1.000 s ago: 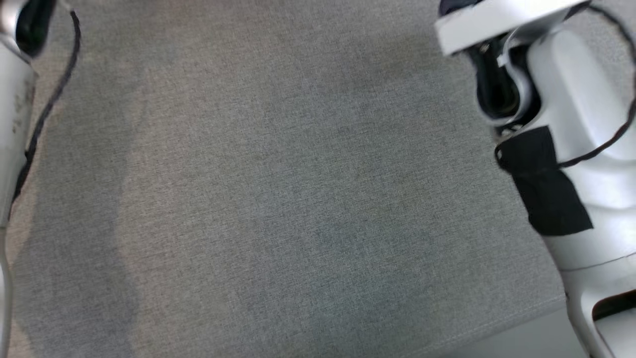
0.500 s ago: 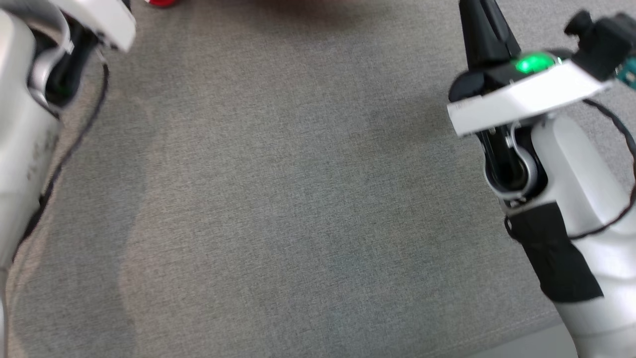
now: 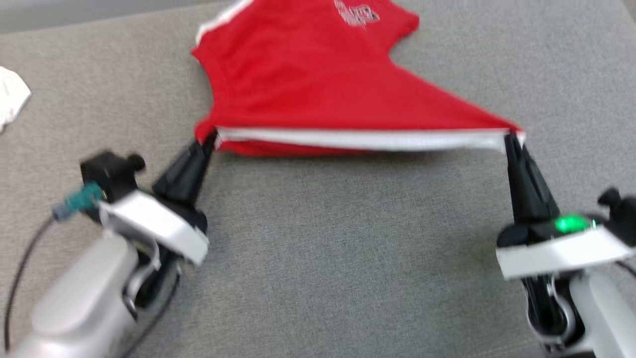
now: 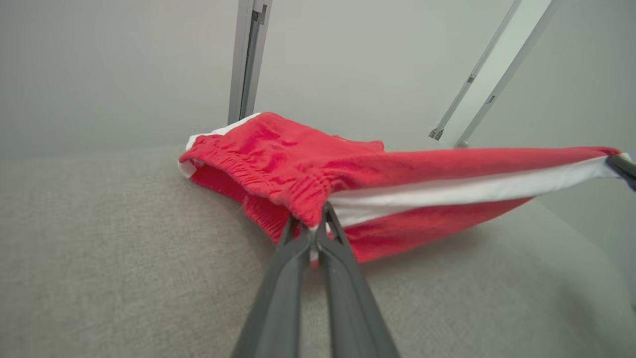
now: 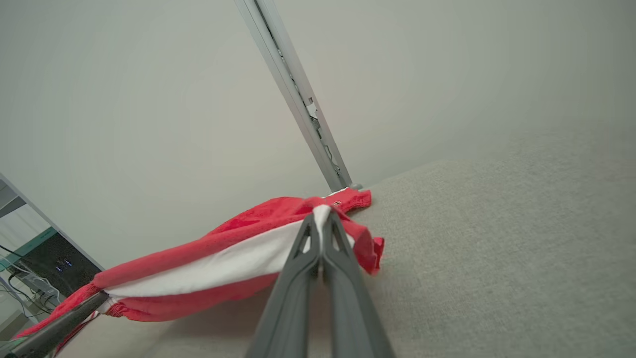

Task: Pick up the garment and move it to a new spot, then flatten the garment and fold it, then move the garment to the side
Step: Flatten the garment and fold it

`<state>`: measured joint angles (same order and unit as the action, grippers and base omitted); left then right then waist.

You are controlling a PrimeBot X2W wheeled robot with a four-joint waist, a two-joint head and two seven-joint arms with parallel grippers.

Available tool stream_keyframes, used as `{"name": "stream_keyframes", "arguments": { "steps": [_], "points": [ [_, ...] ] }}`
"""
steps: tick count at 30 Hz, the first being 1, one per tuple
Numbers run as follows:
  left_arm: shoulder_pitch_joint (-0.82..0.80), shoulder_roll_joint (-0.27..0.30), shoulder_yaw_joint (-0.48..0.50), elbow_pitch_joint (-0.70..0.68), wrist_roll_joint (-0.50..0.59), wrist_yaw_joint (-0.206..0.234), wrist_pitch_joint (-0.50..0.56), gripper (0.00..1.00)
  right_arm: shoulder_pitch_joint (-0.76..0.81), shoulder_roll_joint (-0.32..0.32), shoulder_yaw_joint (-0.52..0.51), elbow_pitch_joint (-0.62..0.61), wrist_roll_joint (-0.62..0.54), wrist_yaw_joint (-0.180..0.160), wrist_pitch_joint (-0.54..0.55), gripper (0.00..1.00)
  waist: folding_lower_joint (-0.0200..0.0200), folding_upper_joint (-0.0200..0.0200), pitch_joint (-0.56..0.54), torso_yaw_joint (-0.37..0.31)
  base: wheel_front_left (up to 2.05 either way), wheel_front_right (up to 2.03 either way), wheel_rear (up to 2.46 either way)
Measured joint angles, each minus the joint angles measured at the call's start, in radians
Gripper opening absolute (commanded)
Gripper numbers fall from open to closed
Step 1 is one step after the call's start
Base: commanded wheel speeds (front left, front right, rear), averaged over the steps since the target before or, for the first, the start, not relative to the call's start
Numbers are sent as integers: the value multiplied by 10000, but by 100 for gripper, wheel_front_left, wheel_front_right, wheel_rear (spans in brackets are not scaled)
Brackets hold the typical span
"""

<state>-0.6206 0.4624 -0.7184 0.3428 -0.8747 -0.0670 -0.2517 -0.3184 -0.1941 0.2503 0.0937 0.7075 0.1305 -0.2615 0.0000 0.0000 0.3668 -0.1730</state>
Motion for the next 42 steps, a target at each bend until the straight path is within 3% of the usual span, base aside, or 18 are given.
{"name": "stream_keyframes", "arguments": {
  "steps": [12, 19, 26, 33, 42],
  "points": [
    [3830, -629, 537, -1950, 617, 1104, -98, 0, 3555, 96, -803, -1641, -380, 0, 391, 0, 0, 0, -1503, 164, 0, 0, 0],
    [5399, -1185, 1035, -2874, 936, 1400, -100, 0, 4618, 389, -1256, -2499, -575, 0, 957, 0, 0, 0, -2379, 67, 0, 0, 0],
    [6429, -1101, 1542, -3638, 1145, 1647, -98, 0, 5297, 577, -1540, -3095, -817, 0, 1394, 0, 0, 0, -2712, -39, 0, 0, 0],
    [6789, -991, 1814, -3902, 1260, 1682, -98, 0, 5444, 702, -1557, -3285, -959, 0, 1703, 0, 0, 0, -2637, 10, 0, 0, 0],
    [6093, -1661, 1530, -3409, 1007, 1396, 132, 0, 4577, 715, -1860, -2322, -865, 0, 1639, 0, 0, 0, -2426, 275, 0, 0, 0]
  ]
}}
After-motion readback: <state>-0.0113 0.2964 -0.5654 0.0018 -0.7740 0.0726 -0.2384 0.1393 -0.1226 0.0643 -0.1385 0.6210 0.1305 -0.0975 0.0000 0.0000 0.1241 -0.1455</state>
